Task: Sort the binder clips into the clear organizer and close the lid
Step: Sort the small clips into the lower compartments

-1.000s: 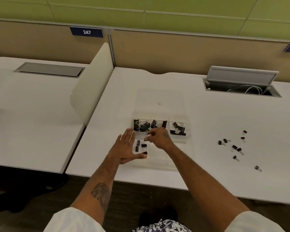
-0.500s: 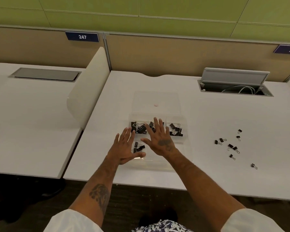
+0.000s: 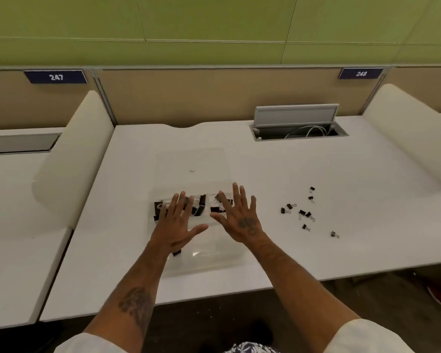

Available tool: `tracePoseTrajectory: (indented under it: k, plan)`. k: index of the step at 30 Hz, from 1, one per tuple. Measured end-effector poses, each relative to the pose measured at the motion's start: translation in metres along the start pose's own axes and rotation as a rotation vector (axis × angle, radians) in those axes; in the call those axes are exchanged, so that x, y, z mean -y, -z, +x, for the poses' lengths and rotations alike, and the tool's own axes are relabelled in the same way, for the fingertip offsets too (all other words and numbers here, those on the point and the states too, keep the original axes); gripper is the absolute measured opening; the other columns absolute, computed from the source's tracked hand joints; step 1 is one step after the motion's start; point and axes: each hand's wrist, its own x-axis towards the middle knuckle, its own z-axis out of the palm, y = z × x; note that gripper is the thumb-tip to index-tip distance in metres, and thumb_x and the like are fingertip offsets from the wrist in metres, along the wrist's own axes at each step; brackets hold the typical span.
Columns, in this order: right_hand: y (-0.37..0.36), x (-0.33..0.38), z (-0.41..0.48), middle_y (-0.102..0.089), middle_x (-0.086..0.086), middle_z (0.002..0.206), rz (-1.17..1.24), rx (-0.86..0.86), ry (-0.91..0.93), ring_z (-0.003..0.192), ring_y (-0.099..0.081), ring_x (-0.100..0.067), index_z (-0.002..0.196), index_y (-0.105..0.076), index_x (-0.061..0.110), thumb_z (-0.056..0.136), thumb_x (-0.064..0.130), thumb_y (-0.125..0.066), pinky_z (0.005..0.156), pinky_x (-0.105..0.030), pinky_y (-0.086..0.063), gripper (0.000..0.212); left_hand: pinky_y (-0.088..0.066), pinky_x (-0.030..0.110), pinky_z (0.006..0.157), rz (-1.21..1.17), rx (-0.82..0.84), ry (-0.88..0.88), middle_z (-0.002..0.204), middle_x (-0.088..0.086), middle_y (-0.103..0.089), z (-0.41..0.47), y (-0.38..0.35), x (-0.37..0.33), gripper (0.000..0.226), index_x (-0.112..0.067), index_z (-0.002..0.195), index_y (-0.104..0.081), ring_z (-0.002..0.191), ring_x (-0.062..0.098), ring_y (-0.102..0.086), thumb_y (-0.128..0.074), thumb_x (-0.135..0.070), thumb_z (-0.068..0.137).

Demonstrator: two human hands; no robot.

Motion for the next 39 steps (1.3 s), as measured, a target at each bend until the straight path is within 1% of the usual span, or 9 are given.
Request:
tracePoseTrajectory:
  k: [7, 11, 16, 18, 20, 22, 29, 33, 39]
  plan:
    - [0.006, -0.088, -0.015, 0.002, -0.016, 0.162, 0.027, 0.000, -0.119, 0.150, 0.000, -0.035, 0.154, -0.018, 0.025, 0.087, 0.074, -0.002, 0.115, -0.060, -0.008, 0.085, 0.008, 0.049, 0.119, -0.015, 0.019, -0.088, 0.159, 0.000, 0.025, 0.050, -0.012, -0.074, 0.096, -0.029, 0.151, 0.017, 0.144, 0.016, 0.028, -0.010, -0.086, 0.079]
    - [0.007, -0.147, -0.023, -0.035, -0.025, 0.151, 0.025, 0.015, -0.221, 0.138, -0.037, -0.041, 0.142, -0.048, 0.017, 0.095, 0.067, -0.012, 0.101, -0.064, -0.036, 0.077, 0.007, 0.048, 0.120, -0.013, 0.029, -0.131, 0.159, 0.000, 0.025, 0.080, -0.020, -0.129, 0.093, -0.030, 0.152, 0.015, 0.145, 0.015, 0.026, -0.011, -0.084, 0.080]
    - [-0.002, -0.213, -0.031, -0.048, -0.026, 0.141, -0.015, 0.053, -0.271, 0.128, -0.050, -0.041, 0.134, -0.057, 0.014, 0.096, 0.060, -0.022, 0.092, -0.062, -0.045, 0.069, 0.006, 0.048, 0.120, 0.018, 0.046, -0.185, 0.159, 0.001, 0.024, 0.109, -0.038, -0.190, 0.089, -0.029, 0.153, 0.011, 0.146, 0.017, 0.024, -0.016, -0.080, 0.084]
    - [-0.003, -0.233, -0.031, -0.049, -0.024, 0.141, -0.012, 0.074, -0.283, 0.127, -0.051, -0.040, 0.134, -0.056, 0.013, 0.098, 0.057, -0.019, 0.092, -0.058, -0.048, 0.067, 0.006, 0.046, 0.120, 0.017, 0.074, -0.189, 0.159, 0.001, 0.024, 0.118, -0.048, -0.208, 0.089, -0.028, 0.153, 0.010, 0.146, 0.016, 0.024, -0.018, -0.079, 0.085]
    - [-0.003, -0.247, -0.033, -0.037, -0.019, 0.150, 0.010, 0.085, -0.274, 0.134, -0.041, -0.035, 0.143, -0.043, 0.014, 0.101, 0.052, -0.026, 0.098, -0.049, -0.045, 0.059, 0.005, 0.044, 0.121, -0.001, 0.111, -0.184, 0.159, 0.000, 0.022, 0.124, -0.057, -0.222, 0.089, -0.025, 0.153, 0.010, 0.147, 0.016, 0.021, -0.023, -0.076, 0.087]
    - [-0.007, -0.262, -0.034, -0.032, -0.012, 0.149, 0.053, 0.123, -0.270, 0.131, -0.037, -0.029, 0.146, -0.034, 0.016, 0.101, 0.046, -0.036, 0.097, -0.042, -0.044, 0.054, -0.001, 0.043, 0.121, -0.020, 0.158, -0.170, 0.161, 0.001, 0.018, 0.129, -0.064, -0.233, 0.089, -0.022, 0.154, 0.008, 0.149, 0.018, 0.013, -0.029, -0.071, 0.090]
    - [-0.012, -0.287, -0.031, -0.043, -0.009, 0.129, 0.236, 0.145, -0.298, 0.121, -0.043, -0.026, 0.132, -0.050, 0.016, 0.096, 0.034, -0.051, 0.093, -0.036, -0.046, 0.040, -0.033, 0.041, 0.108, 0.034, 0.265, -0.104, 0.159, 0.005, -0.015, 0.145, -0.078, -0.256, 0.074, -0.017, 0.152, -0.018, 0.143, 0.024, -0.021, -0.047, -0.052, 0.094]
    - [-0.013, -0.294, -0.026, -0.050, -0.008, 0.119, 0.312, 0.136, -0.304, 0.113, -0.049, -0.026, 0.119, -0.060, 0.013, 0.095, 0.027, -0.056, 0.089, -0.034, -0.046, 0.028, -0.040, 0.039, 0.101, -0.036, 0.279, -0.039, 0.150, 0.005, -0.029, 0.151, -0.080, -0.263, 0.068, -0.014, 0.149, -0.026, 0.135, 0.024, -0.033, -0.051, -0.046, 0.094]
    - [-0.009, -0.304, -0.021, -0.062, -0.004, 0.104, 0.498, 0.100, -0.417, 0.098, -0.058, -0.024, 0.102, -0.058, 0.016, 0.088, 0.022, -0.063, 0.082, -0.032, -0.048, 0.016, -0.045, 0.038, 0.094, -0.045, 0.263, -0.011, 0.135, 0.005, -0.043, 0.160, -0.085, -0.267, 0.055, -0.014, 0.138, -0.042, 0.126, 0.022, -0.041, -0.055, -0.041, 0.093]
